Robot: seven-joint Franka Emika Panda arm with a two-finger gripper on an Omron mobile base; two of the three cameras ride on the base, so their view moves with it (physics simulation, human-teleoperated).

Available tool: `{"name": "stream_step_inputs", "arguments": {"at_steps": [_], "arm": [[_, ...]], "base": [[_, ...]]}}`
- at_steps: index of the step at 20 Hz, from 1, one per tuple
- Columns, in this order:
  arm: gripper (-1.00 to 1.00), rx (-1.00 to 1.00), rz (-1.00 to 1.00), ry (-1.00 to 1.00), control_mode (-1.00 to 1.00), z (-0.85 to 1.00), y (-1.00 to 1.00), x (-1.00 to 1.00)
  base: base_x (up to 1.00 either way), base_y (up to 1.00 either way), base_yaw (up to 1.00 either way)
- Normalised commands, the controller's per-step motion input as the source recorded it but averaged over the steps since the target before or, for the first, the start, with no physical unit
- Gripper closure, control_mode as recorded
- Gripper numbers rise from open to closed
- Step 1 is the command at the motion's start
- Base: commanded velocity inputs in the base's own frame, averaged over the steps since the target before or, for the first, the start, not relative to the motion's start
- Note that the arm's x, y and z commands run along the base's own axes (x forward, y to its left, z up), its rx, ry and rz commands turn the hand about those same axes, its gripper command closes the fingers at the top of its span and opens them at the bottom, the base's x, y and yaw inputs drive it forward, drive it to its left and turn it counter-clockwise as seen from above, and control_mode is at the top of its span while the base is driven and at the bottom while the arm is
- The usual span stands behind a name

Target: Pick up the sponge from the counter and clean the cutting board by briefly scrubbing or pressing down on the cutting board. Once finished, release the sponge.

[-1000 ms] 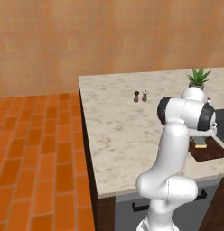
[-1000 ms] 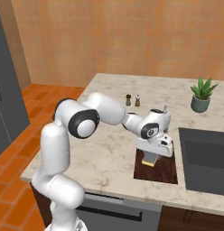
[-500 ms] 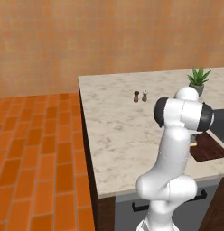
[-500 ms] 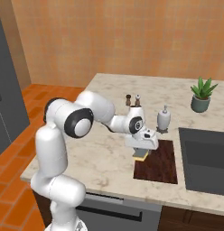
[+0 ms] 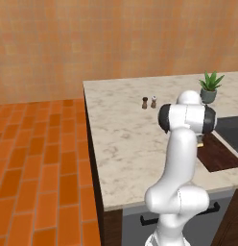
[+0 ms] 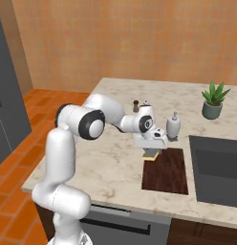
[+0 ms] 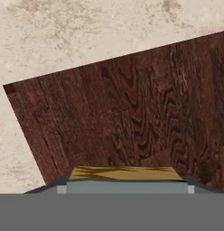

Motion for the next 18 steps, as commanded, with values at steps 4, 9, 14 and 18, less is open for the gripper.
{"name": "stream_step_inputs", "arguments": {"at_steps": [4,9,14,18], "arm": [[1.00,0.01,0.04,0.01,-1.00,-0.22,-0.87,0.02],[1.00,0.10,0.03,0.00,-1.00,-0.13,-1.00,0.00],[1.00,0.08,0.04,0.00,-1.00,0.00,-0.94,-0.05],[1.00,0.02,0.07,0.00,-1.00,-0.05,-0.97,-0.12]], "base": [[0.00,0.00,0.00],[0.00,0.00,0.00],[0.00,0.00,0.00],[0.00,0.00,0.00]]}}
